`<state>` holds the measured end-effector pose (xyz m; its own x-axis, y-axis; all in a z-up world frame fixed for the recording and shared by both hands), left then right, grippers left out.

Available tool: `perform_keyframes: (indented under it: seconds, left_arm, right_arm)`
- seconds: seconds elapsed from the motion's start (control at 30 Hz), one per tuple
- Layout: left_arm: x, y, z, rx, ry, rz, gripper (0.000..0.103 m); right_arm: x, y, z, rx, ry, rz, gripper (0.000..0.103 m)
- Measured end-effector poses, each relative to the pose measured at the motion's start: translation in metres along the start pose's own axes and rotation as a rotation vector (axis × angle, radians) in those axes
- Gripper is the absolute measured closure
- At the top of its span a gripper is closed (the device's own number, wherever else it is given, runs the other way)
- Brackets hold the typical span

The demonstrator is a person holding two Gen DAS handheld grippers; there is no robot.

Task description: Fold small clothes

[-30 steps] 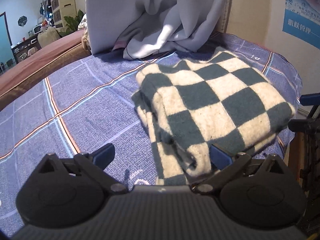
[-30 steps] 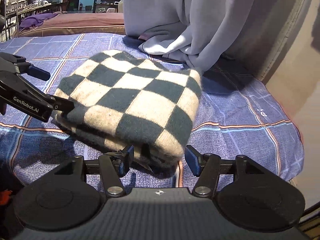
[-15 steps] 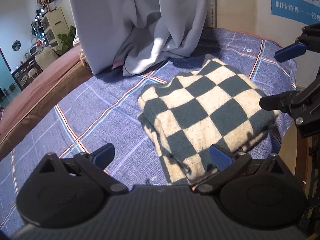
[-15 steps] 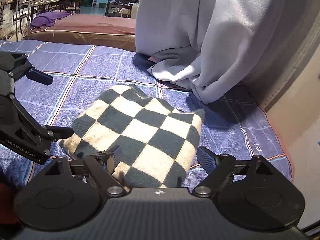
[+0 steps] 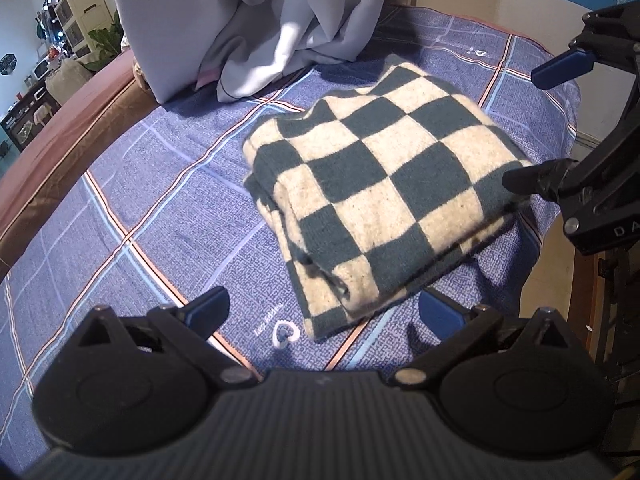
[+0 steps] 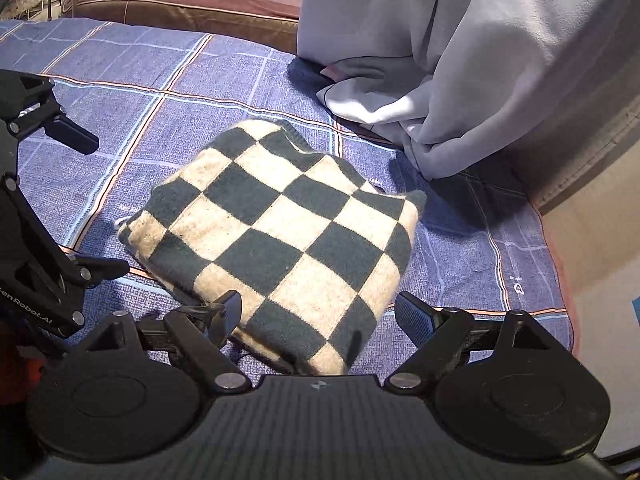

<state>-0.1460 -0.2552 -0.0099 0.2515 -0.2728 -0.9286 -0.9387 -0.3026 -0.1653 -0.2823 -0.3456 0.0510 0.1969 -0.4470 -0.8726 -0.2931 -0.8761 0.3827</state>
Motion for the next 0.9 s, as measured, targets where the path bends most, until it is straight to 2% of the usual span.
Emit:
perform_keyframes:
  seconds: [0.53, 0.67, 0.77, 0.9]
  left_arm:
    - [0.002, -0.008, -0.004, -0.039, -0.015, 0.033, 0.000]
    - [0.000, -0.007, -0.003, -0.034, 0.014, 0.022, 0.000]
    - [-0.006, -0.005, -0.002, -0.024, 0.073, -0.004, 0.000]
    - [-0.003, -0.007, -0.003, -0.028, 0.044, -0.003, 0.000]
  right_arm:
    - [0.010, 0.000, -0.006, 0.001, -0.028, 0.019, 0.000]
    - [0.012, 0.001, -0.006, 0.005, -0.035, 0.021, 0.000]
    - [0.013, 0.000, -0.005, 0.006, -0.040, 0.017, 0.000]
    - [0.014, -0.002, -0.005, 0.001, -0.047, 0.014, 0.000]
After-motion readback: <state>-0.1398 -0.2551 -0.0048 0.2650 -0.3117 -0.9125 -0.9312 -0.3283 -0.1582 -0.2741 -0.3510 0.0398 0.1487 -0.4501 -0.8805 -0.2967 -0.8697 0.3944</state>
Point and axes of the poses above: each gripper's, at about its wrist camera, not at the fingertips, and x roughly the way its jaws point, y to its right, z to its underside, the point moved 2 cm from there along x, roughly the way its jaws point, and after that the axes turned 14 degrees about -y, right-handed, at the moved point
